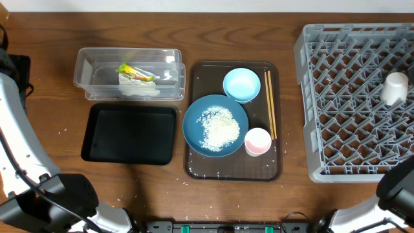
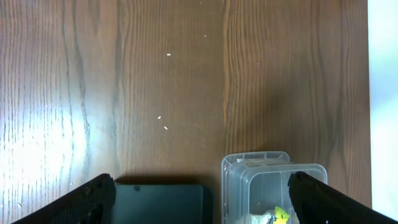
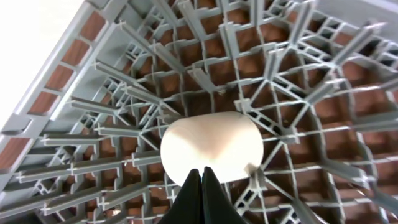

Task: Sort waste into correct bins and load items into the dishwasher rack
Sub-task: 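Lower the cup upside down into the rack and release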

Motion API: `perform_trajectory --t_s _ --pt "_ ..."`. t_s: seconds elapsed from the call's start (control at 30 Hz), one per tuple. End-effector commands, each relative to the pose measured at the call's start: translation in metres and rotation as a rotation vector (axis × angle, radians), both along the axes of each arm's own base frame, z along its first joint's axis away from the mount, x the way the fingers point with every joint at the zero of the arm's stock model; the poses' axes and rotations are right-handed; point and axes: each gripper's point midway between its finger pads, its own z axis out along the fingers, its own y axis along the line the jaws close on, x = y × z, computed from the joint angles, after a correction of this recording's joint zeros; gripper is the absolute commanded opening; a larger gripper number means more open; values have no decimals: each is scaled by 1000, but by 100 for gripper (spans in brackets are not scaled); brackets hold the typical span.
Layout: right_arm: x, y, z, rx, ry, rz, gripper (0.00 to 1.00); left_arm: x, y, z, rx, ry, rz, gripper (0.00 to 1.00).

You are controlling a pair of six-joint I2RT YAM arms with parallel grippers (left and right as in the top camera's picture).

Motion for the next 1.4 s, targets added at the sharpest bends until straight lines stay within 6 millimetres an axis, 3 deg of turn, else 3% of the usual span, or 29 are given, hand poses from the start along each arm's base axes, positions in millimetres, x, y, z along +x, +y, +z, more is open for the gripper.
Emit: perform_trajectory --t_s 0.0,0.13,0.33,0.53,0.77,0.83,0.93,1.07,1.2,1.37 --pt "13 10 -27 41 29 98 1 -3 3 -3 11 27 -1 92" --pt "14 12 -45 60 60 129 1 -3 3 -3 11 27 -1 92" --pt "11 7 -47 52 73 115 1 -3 3 -3 11 27 -1 92" --pt "-6 -4 -51 37 131 58 1 -3 3 -3 11 27 -1 92" --pt "-21 -11 -32 -14 153 -14 1 -3 3 -3 11 27 -1 92" --pt "-15 -7 -19 -16 106 13 1 -3 3 -3 11 27 -1 92" --pt "9 11 0 13 -21 154 1 -3 3 -3 11 27 -1 92" --pt "33 29 12 65 -142 255 1 -3 3 -3 11 27 -1 92" --pt "38 27 3 57 -129 242 1 -3 3 -3 11 27 -1 92" --pt "37 20 -23 63 -69 214 1 -3 3 -3 11 27 -1 92"
